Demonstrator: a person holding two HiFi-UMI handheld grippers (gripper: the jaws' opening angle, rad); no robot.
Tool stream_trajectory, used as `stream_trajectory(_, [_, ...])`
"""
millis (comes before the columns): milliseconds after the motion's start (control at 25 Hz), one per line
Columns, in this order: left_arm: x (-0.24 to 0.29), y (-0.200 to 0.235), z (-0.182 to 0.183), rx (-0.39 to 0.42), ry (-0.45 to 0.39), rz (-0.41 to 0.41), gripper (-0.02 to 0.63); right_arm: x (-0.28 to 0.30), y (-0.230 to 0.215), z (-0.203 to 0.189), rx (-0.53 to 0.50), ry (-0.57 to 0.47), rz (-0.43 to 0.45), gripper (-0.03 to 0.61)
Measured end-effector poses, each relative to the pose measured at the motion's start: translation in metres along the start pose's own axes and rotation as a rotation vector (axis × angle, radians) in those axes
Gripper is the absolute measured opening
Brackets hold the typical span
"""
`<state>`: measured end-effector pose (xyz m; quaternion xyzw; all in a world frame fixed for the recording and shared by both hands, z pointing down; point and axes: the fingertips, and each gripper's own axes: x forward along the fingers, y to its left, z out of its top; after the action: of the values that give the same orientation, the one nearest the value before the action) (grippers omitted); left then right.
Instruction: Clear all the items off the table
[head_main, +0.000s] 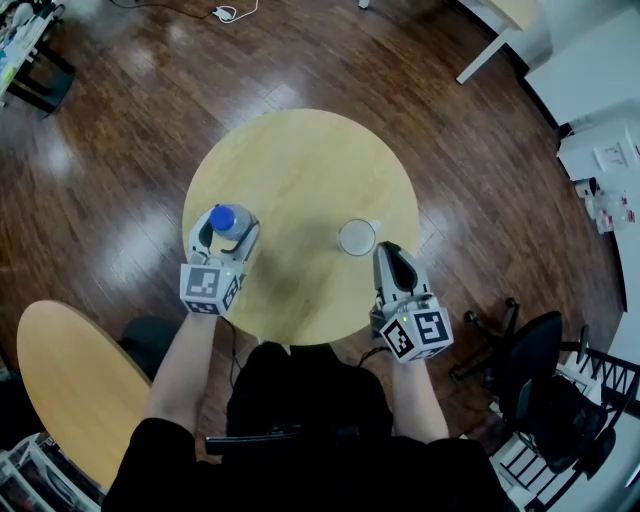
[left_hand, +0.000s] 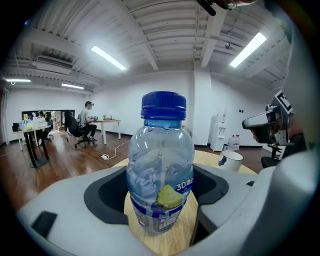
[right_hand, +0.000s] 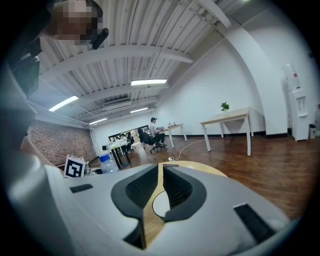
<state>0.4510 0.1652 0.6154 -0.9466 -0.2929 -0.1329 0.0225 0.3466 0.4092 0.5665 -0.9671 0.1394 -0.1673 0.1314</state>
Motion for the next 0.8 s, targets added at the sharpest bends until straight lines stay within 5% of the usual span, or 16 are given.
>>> stream_trajectory(320, [0.003, -0.005, -0.014, -0.073, 0.021, -0.003, 0.399, -0.003, 0.010, 0.007, -0.072, -0.003, 0.012, 0.034])
stream_trajectory(800, [-0.041, 0.004, 0.053, -0.021, -0.156, 0.025, 0.408, -0.008, 0.035, 0.024, -0.139, -0.074, 0.078, 0.034])
